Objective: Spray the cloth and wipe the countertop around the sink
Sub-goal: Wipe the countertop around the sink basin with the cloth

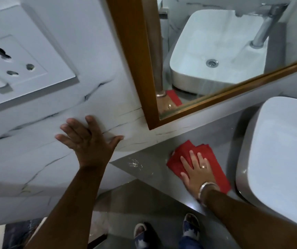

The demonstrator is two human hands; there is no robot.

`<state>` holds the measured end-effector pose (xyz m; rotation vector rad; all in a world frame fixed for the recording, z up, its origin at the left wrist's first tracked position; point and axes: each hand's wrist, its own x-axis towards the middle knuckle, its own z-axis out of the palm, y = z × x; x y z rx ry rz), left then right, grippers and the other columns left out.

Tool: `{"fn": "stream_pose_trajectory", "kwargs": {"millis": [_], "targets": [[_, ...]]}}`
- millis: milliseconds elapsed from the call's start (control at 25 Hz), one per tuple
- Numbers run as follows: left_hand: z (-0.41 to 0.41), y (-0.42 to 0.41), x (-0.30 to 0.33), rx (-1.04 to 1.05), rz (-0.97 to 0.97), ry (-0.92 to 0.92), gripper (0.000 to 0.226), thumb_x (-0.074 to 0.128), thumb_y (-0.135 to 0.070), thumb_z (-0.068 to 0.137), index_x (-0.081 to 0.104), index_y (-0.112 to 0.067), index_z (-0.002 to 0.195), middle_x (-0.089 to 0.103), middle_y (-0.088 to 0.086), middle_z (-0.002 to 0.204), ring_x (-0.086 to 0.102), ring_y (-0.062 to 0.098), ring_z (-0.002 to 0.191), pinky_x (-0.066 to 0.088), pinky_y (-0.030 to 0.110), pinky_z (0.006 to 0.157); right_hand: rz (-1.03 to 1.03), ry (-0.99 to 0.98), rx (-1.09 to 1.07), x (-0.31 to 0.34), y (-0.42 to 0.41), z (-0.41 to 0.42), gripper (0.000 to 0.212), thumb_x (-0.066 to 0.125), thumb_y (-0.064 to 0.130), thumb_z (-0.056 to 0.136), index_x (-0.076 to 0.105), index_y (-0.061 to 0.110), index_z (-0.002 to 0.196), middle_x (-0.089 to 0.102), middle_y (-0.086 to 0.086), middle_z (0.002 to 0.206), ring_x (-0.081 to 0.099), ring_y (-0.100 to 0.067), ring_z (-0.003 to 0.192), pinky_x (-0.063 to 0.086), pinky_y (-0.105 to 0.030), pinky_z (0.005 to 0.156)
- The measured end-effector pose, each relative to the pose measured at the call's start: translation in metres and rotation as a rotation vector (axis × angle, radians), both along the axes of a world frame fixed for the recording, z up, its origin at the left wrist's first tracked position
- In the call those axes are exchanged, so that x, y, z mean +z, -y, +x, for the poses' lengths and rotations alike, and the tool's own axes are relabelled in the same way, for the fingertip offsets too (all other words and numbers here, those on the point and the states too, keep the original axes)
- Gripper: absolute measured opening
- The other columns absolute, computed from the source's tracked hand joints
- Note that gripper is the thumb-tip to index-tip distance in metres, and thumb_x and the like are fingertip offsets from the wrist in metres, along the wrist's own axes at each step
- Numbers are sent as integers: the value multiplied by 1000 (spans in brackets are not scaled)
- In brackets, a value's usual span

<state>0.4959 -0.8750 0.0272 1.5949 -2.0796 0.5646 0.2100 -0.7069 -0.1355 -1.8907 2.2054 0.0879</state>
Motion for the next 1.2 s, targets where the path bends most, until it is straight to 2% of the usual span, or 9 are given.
{"fn": "stream_pose_trajectory", "kwargs": {"millis": [120,240,320,440,640,880,960,1040,1200], "targets": [[3,5,-7,-11,-11,25,138,52,-92,69,-31,-18,150,-49,14,151,-40,37,141,-21,65,110,55,86,-203,-4,23,87,65,32,52,96,17,25,153,15,-19,162,14,-46,146,17,-58,115],[2,3,-16,-29,24,43,132,62,-82,71,-14,-12,154,-24,31,156,-14,55,142,2,84,101,18,142,-32,-10,22,135,65,45,51,91,33,24,149,32,-19,157,30,-47,141,30,-58,110],[11,0,-12,-60,2,108,127,59,-76,77,-15,-10,155,-29,28,157,-14,51,144,8,84,98,10,85,186,-8,9,119,63,37,57,90,35,29,147,32,-15,157,31,-42,142,29,-55,111],[45,0,0,-79,-125,154,121,63,-73,81,-13,-18,158,-36,14,159,-27,35,148,-11,67,114,-21,10,268,-8,4,71,63,39,62,88,37,34,145,33,-9,157,36,-38,140,30,-53,110],[65,12,22,-39,-174,87,127,55,-85,75,-21,-23,155,-43,10,156,-36,30,144,-19,67,108,58,-26,-191,-7,38,116,67,23,55,93,17,25,153,22,-17,161,22,-46,144,25,-56,114],[68,18,18,-37,-225,144,126,53,-86,76,-22,-22,155,-45,12,154,-39,32,142,-27,63,107,131,89,185,-20,86,252,73,48,37,95,7,24,153,3,-16,164,1,-46,147,6,-59,117],[67,17,20,-34,-218,154,126,54,-86,76,-22,-22,154,-46,12,154,-40,32,142,-27,64,107,42,95,180,-16,83,244,69,48,36,95,13,24,153,10,-14,164,8,-43,148,11,-55,118],[64,14,24,-26,-200,141,127,54,-85,76,-25,-22,153,-48,11,152,-41,31,141,-28,63,106,-82,136,26,-10,68,200,64,46,43,95,25,21,152,22,-15,161,22,-40,146,22,-52,116],[59,9,28,-1,-184,123,130,56,-85,75,-29,-23,152,-50,10,151,-42,30,141,-29,62,106,-25,131,-675,5,26,36,68,47,43,94,28,10,150,23,-26,158,24,-48,142,24,-55,114]]}}
